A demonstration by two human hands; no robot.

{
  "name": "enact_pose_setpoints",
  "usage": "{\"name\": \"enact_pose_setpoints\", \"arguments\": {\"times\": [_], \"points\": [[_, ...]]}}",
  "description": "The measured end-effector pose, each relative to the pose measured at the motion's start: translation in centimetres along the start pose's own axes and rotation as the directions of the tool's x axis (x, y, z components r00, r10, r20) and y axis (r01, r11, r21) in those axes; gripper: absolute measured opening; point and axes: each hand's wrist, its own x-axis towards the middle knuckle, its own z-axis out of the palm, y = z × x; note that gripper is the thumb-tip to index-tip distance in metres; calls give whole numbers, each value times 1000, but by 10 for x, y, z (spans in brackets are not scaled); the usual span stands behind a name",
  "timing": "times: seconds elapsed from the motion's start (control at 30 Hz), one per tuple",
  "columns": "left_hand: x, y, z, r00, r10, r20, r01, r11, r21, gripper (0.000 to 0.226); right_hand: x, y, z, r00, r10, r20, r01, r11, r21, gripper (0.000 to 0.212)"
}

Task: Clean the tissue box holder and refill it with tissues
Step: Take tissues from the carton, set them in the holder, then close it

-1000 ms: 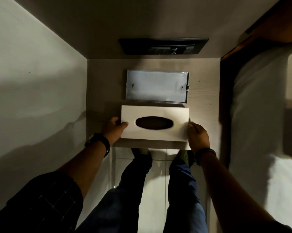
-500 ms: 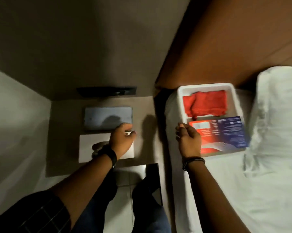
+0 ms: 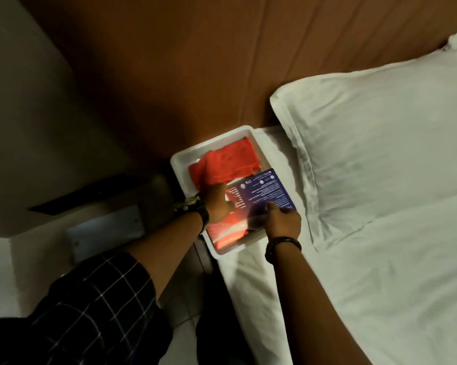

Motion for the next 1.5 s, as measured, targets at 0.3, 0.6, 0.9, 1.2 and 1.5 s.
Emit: {"name": "enact_pose_setpoints", "arguments": {"times": [0.3, 0.6, 0.9, 1.2, 1.5], "points": [[42, 13, -15, 894, -101, 436, 273, 895, -352, 43, 21, 3, 7, 996, 91, -15, -88, 984, 157, 45], [57, 5, -18, 928, -98, 359, 262, 857, -444, 36, 18, 8, 26, 974, 211, 85, -227, 887, 401, 59], [56, 14, -39, 923, 21, 385, 220, 791, -571, 23, 21, 2, 26, 988, 92, 126, -138, 893, 428, 40], [0, 28, -44, 952, 116, 284, 156, 614, -774, 53, 14, -37, -18, 967, -217, 131, 194, 966, 173, 25], [-64, 79, 20, 943, 302, 139, -108, 673, -732, 55, -4, -25, -119, 944, -278, 176, 264, 959, 102, 34]]}}
